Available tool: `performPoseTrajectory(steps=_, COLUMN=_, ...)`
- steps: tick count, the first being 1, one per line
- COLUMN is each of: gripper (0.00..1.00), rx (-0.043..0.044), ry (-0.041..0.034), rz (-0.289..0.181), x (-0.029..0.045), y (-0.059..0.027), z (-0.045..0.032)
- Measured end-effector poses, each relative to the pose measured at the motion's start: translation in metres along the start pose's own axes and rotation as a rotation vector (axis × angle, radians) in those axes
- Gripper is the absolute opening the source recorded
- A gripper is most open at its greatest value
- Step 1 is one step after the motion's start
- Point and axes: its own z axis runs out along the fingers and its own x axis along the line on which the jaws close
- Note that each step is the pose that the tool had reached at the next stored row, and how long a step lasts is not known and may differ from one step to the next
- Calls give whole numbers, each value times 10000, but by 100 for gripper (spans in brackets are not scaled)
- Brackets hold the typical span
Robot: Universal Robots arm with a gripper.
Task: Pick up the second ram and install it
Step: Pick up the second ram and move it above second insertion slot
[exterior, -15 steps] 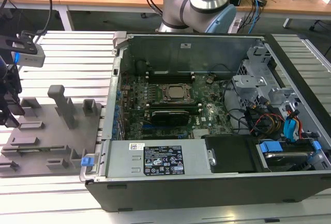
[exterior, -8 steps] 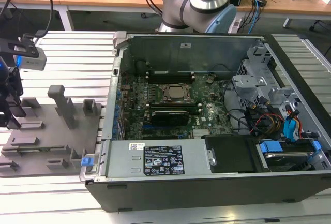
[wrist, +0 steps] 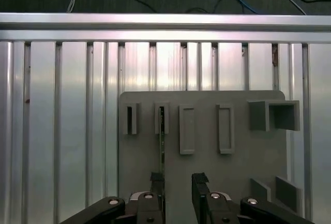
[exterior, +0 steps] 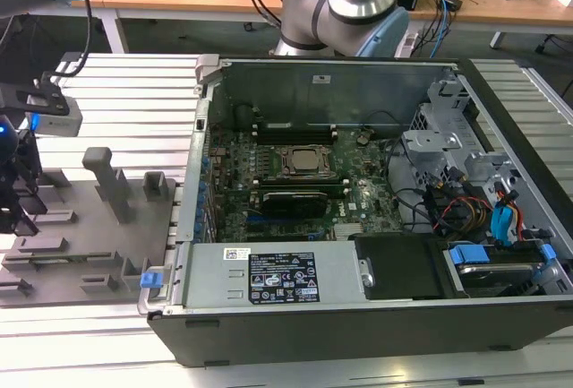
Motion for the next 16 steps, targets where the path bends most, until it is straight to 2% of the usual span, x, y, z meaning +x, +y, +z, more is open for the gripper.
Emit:
performPoseTrajectory(steps=2, gripper=36, rx=0, ry=-11, rz=-51, x=37, y=-11, z=30)
performPoseTrajectory(steps=6, gripper=36, rx=-1, ry=-12, rz=-145, x=52, y=-78, z=75)
performPoseTrajectory(steps=10, gripper=36, rx=-2, ry=-10, rz=-166, x=65, y=-87, z=122)
performPoseTrajectory(steps=12, gripper=36, rx=-2, ry=-10, rz=-169, x=83, y=-90, z=186)
performPoseTrajectory(steps=16, gripper=36, rx=-1, ry=-11, rz=-171, x=97, y=-93, z=247)
